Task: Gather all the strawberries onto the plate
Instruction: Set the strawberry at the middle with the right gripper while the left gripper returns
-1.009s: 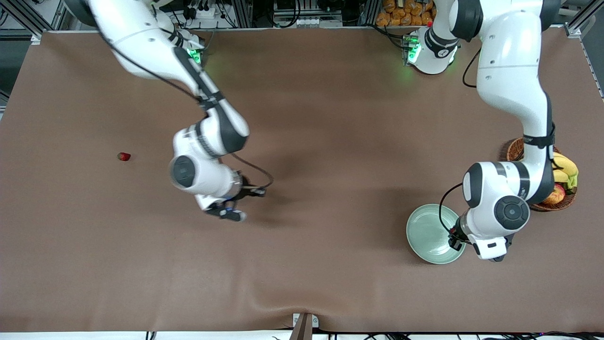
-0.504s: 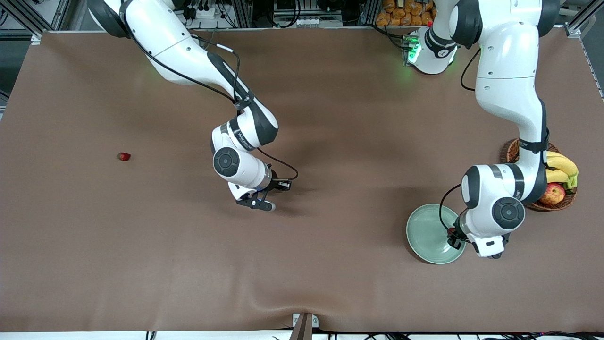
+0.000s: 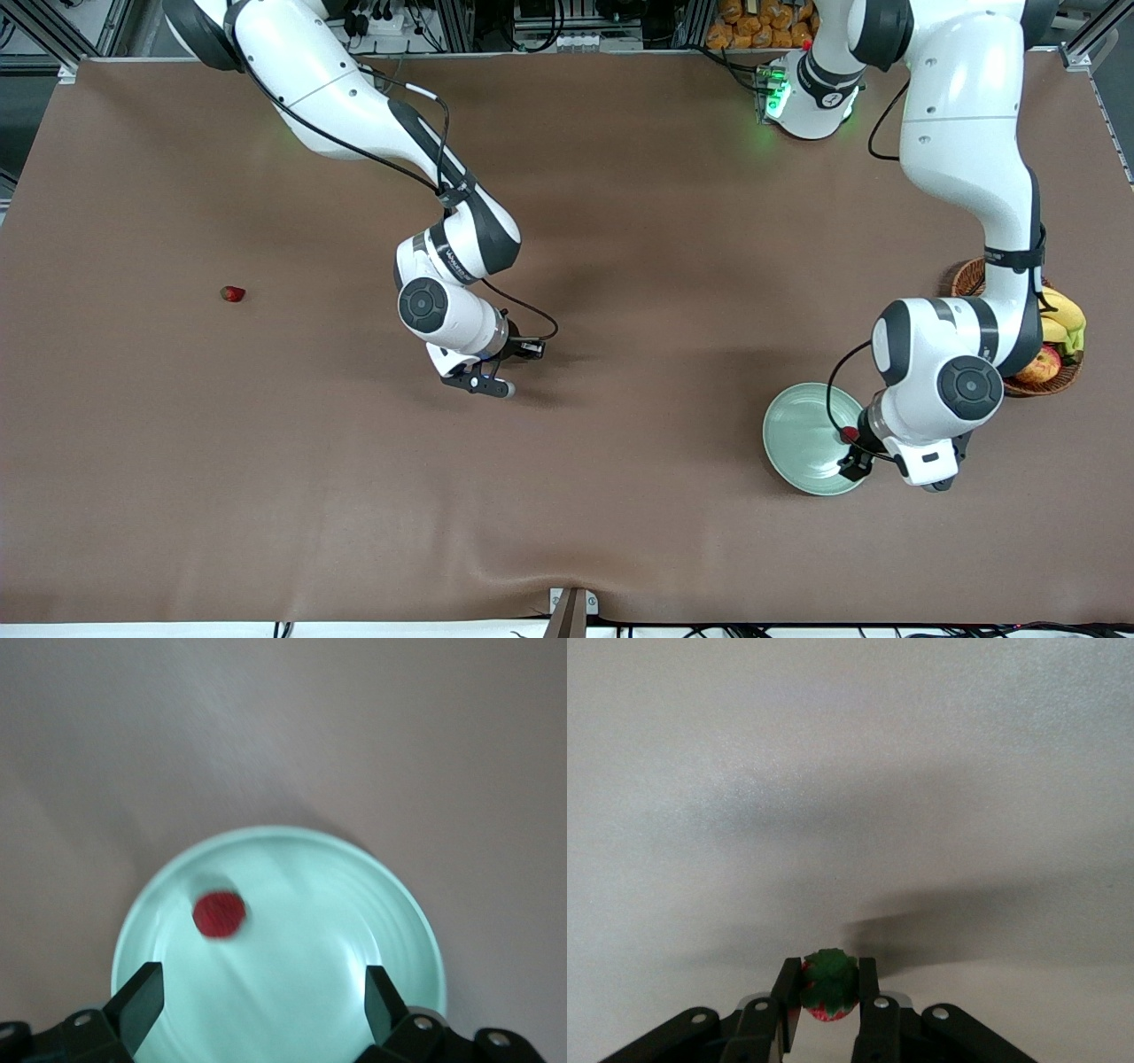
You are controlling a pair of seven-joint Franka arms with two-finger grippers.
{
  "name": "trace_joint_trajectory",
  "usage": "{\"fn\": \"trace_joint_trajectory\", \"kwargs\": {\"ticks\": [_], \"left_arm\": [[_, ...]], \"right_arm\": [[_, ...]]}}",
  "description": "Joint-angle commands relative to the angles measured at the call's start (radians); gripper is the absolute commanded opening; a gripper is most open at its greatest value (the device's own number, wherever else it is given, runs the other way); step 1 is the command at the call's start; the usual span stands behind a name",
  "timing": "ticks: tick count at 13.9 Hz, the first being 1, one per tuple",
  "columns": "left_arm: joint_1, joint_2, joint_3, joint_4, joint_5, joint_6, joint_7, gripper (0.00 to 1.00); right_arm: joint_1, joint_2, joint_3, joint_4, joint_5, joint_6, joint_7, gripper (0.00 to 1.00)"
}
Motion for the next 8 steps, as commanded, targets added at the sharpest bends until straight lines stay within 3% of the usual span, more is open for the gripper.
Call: {"fn": "trace_joint_trajectory", "kwargs": {"ticks": [1, 2, 3, 8], "left_arm": [[-0.072, -0.045, 0.008, -0.025, -0.011, -0.050, 0.006, 1.00], [-0.089, -0.050, 0.008, -0.025, -0.010, -0.057, 0.005, 1.00], [-0.107, -0.051, 0.008, -0.025, -0.010, -0.060, 0.003, 1.00], [-0.215, -0.048, 0.003, -0.022, -0.014, -0.065, 0.002, 1.00]], "right_arm": [[-0.008, 0.007, 0.001, 0.008, 0.006, 0.003, -0.011, 0.55], [-0.012, 0.005, 0.001, 0.010, 0.007, 0.003, -0.010, 0.88], [-0.017, 0.002, 0.001, 0.010, 0.007, 0.003, -0.010, 1.00], [-0.103, -0.062, -0.002, 0.008, 0.006, -0.038, -0.017, 1.00]]}}
